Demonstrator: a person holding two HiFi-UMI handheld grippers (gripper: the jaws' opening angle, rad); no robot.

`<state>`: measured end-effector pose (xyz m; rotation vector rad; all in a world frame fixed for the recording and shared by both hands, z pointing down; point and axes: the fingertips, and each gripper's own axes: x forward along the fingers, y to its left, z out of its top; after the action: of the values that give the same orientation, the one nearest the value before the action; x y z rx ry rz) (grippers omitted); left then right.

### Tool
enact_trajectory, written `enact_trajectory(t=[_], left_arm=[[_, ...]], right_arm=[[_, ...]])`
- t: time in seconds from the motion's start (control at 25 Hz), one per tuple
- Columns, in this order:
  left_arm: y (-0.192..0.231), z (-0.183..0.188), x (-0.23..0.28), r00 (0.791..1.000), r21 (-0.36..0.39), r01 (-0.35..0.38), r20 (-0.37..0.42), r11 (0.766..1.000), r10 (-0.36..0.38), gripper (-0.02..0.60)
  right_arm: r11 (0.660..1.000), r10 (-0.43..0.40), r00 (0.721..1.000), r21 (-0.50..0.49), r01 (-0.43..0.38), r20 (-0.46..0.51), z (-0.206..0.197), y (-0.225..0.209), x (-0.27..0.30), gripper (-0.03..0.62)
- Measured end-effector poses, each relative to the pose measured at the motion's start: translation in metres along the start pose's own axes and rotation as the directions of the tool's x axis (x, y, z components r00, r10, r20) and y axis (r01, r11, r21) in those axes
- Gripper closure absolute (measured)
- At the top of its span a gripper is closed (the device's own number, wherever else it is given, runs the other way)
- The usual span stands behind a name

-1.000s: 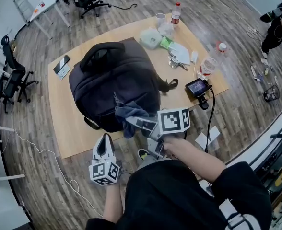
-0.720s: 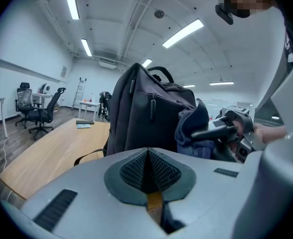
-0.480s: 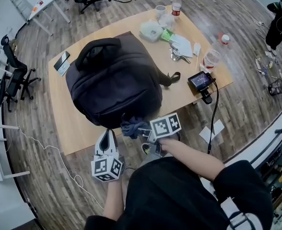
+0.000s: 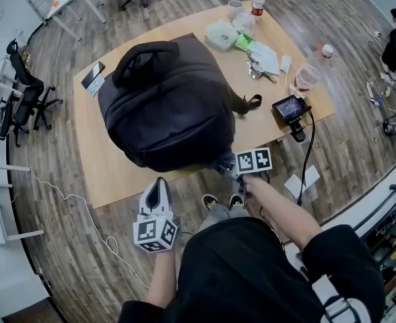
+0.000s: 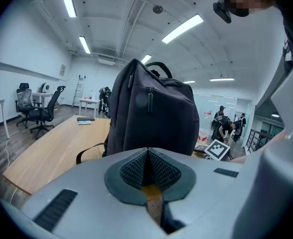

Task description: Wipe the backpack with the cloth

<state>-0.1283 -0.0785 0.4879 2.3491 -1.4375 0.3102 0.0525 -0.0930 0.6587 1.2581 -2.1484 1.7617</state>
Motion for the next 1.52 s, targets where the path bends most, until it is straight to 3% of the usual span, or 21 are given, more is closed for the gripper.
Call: enact_trajectory(t=[0.28,0.44,0.52,0.6,0.68,0.76,0.8,0.84,0.88,0.96,1.2,1.24,1.36,1.48,1.52], left_arm=[[-0.001,-0.006,-0.003,1.0,0.0,0.013,-0.008,1.0,-0.013,0.565],[-0.007,-0.005,-0.003,0.999,0.003,0.032,-0.006,0.999,-0.032,0.565],[-0.008,-0.003,-0.003,0.999,0.006,0.036,-0.002,0.999,-0.036,0.565],[-0.01,-0.001,-0.003,0.999,0.007,0.04,0.003,0.999,-0.04,0.565],[-0.01,0.0,-0.004,0.999,0.007,0.04,0.006,0.999,-0.04,0.565],[-0.008,-0.001,-0.006,0.999,0.006,0.038,0.005,0.999,-0.038,0.565],[-0.009,-0.001,-0.007,0.999,0.004,0.038,0.005,0.999,-0.038,0.565],[-0.009,-0.002,-0.007,0.999,0.002,0.039,0.005,0.999,-0.039,0.565],[-0.01,-0.002,-0.006,0.999,0.001,0.04,0.004,0.999,-0.04,0.565],[-0.01,-0.003,-0.006,0.999,0.002,0.041,0.0,0.999,-0.041,0.565],[-0.012,-0.006,-0.004,0.999,0.004,0.039,-0.002,0.999,-0.039,0.565],[-0.013,-0.006,-0.004,0.999,0.004,0.038,-0.001,0.999,-0.038,0.565],[-0.015,-0.008,-0.005,1.0,0.003,0.026,0.004,1.0,-0.026,0.565],[-0.011,-0.01,-0.006,1.0,0.005,0.003,0.008,1.0,-0.004,0.565],[-0.011,-0.01,-0.006,1.0,0.004,-0.002,0.013,1.0,0.002,0.565]], right_arm=[[0.981,0.188,0.982,-0.053,-0.187,0.009,0.019,0.097,-0.038,0.474],[0.946,0.313,0.949,-0.099,-0.308,0.042,0.043,0.158,-0.072,0.474],[0.923,0.362,0.929,-0.173,-0.344,0.081,0.065,0.188,-0.087,0.474],[0.894,0.351,0.929,-0.338,-0.296,0.114,0.087,0.211,-0.099,0.474],[0.816,0.268,0.95,-0.562,-0.134,0.163,0.106,0.22,-0.106,0.474],[0.662,0.146,0.953,-0.742,0.106,0.267,0.126,0.215,-0.117,0.473],[0.582,0.102,0.941,-0.787,0.205,0.321,0.134,0.21,-0.124,0.473],[0.523,0.079,0.929,-0.809,0.269,0.36,0.139,0.205,-0.13,0.473],[0.488,0.072,0.921,-0.818,0.303,0.384,0.14,0.202,-0.134,0.473],[0.452,0.067,0.911,-0.827,0.335,0.406,0.135,0.199,-0.134,0.474],[0.374,0.012,0.897,-0.834,0.405,0.441,0.1,0.169,-0.123,0.474],[0.375,-0.013,0.904,-0.836,0.4,0.427,0.093,0.159,-0.119,0.474],[0.451,-0.029,0.922,-0.818,0.358,0.387,0.075,0.127,-0.105,0.474],[0.436,-0.033,0.915,-0.818,0.374,0.401,0.068,0.112,-0.098,0.474],[0.456,-0.064,0.923,-0.812,0.365,0.38,0.063,0.1,-0.094,0.474]])
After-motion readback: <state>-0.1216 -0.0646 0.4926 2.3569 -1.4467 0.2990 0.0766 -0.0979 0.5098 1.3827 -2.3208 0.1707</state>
